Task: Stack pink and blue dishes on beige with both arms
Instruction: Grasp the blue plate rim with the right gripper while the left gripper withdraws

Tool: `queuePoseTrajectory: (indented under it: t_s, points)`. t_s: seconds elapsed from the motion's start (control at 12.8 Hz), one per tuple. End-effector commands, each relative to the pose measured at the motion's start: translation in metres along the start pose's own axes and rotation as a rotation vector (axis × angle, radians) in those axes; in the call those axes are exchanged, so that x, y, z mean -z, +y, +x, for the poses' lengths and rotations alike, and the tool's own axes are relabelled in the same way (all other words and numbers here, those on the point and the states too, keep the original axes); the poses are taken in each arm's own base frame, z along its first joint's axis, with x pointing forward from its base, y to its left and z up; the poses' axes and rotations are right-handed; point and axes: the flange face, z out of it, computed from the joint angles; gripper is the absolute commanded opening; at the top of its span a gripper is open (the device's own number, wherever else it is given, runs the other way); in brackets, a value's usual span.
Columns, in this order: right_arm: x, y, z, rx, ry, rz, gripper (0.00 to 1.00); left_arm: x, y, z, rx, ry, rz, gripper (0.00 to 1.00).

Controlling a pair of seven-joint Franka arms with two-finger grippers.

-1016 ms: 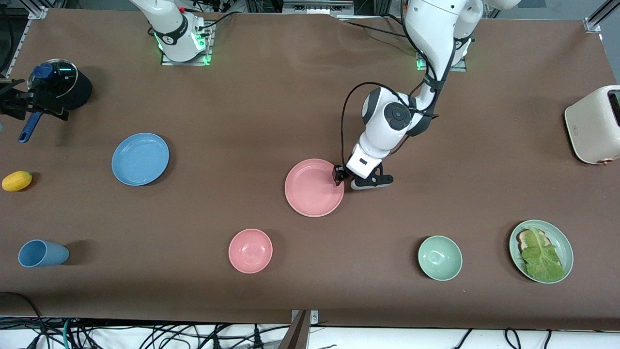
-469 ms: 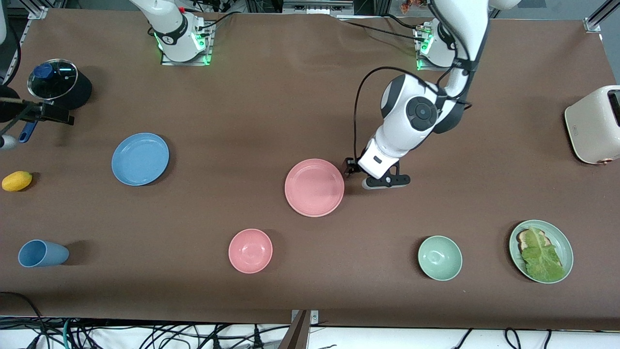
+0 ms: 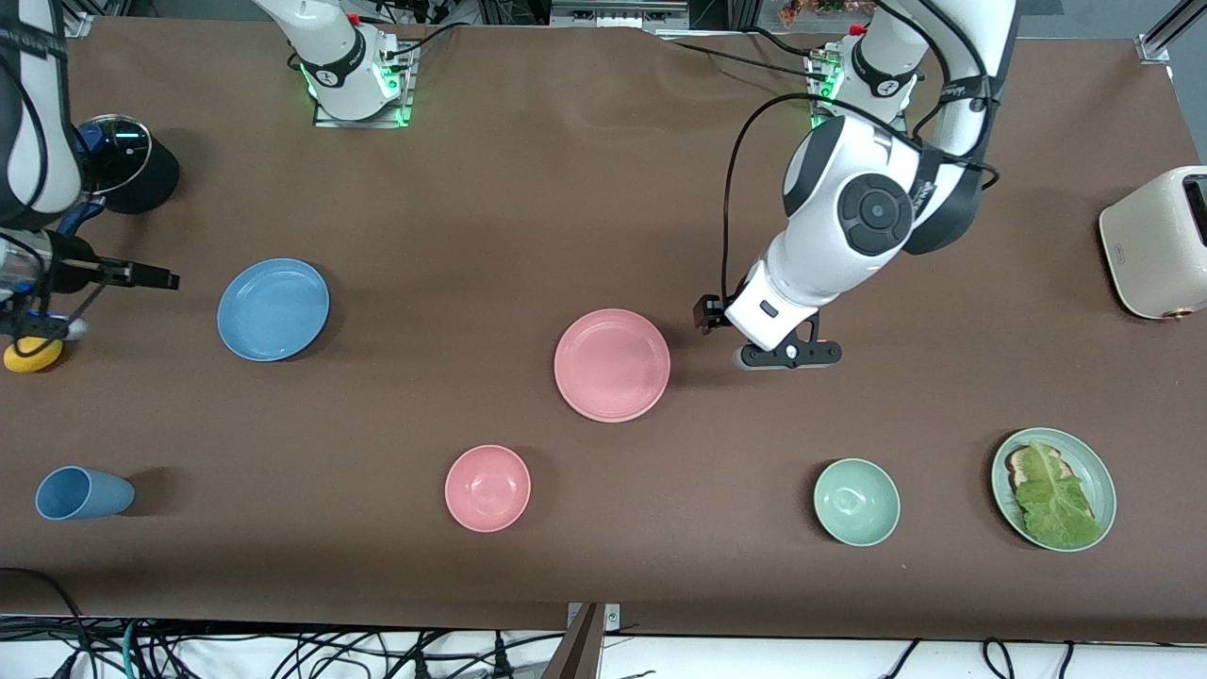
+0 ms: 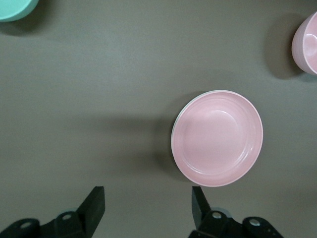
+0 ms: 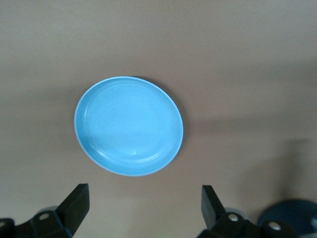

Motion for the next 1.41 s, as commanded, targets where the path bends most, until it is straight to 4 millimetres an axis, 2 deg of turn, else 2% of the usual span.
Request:
queuePoseTrajectory:
  t_s: [0.0, 0.08, 0.23, 0.39, 0.55, 0.62, 0.7, 0.78, 0.86, 0.94, 1.09, 1.17, 1.25, 1.33]
  points:
    - [-0.059, 0.034, 0.013, 0.052, 0.003, 0.105, 1.00, 0.032, 0.009, 0.000, -0.034, 0.005, 0.077, 0.80]
    - [-0.080, 0.047, 0.018, 0.076, 0.008, 0.148, 1.00, 0.042, 0.012, -0.002, -0.045, -0.006, 0.088, 0.81]
    - [-0.120, 0.071, 0.020, 0.102, 0.008, 0.254, 1.00, 0.067, -0.001, 0.003, -0.027, -0.024, 0.100, 0.82]
    - [-0.147, 0.088, 0.022, 0.150, 0.028, 0.285, 1.00, 0.087, -0.010, 0.004, -0.054, -0.055, 0.107, 0.84]
    - [-0.160, 0.095, 0.023, 0.157, 0.037, 0.308, 1.00, 0.106, -0.020, 0.007, -0.064, -0.065, 0.108, 0.90]
    - [-0.166, 0.096, 0.023, 0.150, 0.029, 0.316, 0.99, 0.116, -0.029, 0.009, -0.069, -0.072, 0.106, 0.97]
    - [-0.169, 0.100, 0.022, 0.144, 0.025, 0.318, 0.95, 0.124, -0.043, 0.014, -0.088, -0.083, 0.106, 0.99]
    - [-0.174, 0.101, 0.022, 0.143, 0.019, 0.319, 0.85, 0.129, -0.055, 0.018, -0.121, -0.095, 0.105, 0.99]
    - [-0.175, 0.103, 0.022, 0.141, 0.018, 0.321, 0.68, 0.133, -0.069, 0.023, -0.132, -0.102, 0.103, 1.00]
    - [-0.180, 0.103, 0.022, 0.139, 0.011, 0.322, 0.61, 0.137, -0.079, 0.026, -0.118, -0.099, 0.100, 1.00]
    - [-0.188, 0.104, 0.023, 0.136, 0.000, 0.321, 0.53, 0.164, -0.100, 0.026, -0.091, -0.063, 0.084, 1.00]
    - [-0.192, 0.106, 0.023, 0.131, -0.004, 0.325, 0.42, 0.176, -0.118, 0.029, -0.068, -0.043, 0.093, 1.00]
    - [-0.193, 0.106, 0.023, 0.131, -0.005, 0.325, 0.42, 0.184, -0.130, 0.030, -0.054, -0.033, 0.105, 1.00]
    - [-0.194, 0.104, 0.024, 0.134, -0.008, 0.325, 0.36, 0.189, -0.141, 0.029, -0.039, -0.043, 0.105, 1.00]
